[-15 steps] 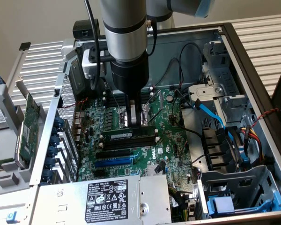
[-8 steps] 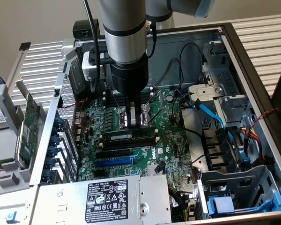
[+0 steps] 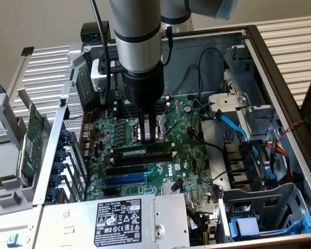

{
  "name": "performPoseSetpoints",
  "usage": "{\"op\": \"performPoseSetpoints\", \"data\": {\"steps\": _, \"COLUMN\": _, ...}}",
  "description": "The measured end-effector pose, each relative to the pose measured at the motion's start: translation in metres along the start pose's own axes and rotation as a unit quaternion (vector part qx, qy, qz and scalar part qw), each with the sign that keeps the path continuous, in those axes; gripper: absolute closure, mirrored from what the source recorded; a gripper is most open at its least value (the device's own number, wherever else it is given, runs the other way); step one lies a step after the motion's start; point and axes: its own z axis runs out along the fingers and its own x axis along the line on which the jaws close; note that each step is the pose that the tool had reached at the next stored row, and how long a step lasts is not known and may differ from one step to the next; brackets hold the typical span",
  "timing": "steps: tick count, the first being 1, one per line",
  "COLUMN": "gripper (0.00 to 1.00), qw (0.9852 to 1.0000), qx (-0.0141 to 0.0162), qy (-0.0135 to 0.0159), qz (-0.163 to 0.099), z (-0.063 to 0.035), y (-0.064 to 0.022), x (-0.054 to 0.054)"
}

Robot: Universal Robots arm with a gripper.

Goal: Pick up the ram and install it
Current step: 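Insert the ram into the slot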

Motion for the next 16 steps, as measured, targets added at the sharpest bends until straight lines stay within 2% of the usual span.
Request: {"op": "performPoseSetpoints", "data": {"steps": 16, "gripper": 0.87, "qw": 1.0, "qx": 0.0014, "qy": -0.0001, "qz": 0.0, "z": 0.003, "y": 0.002, "x": -0.0003}}
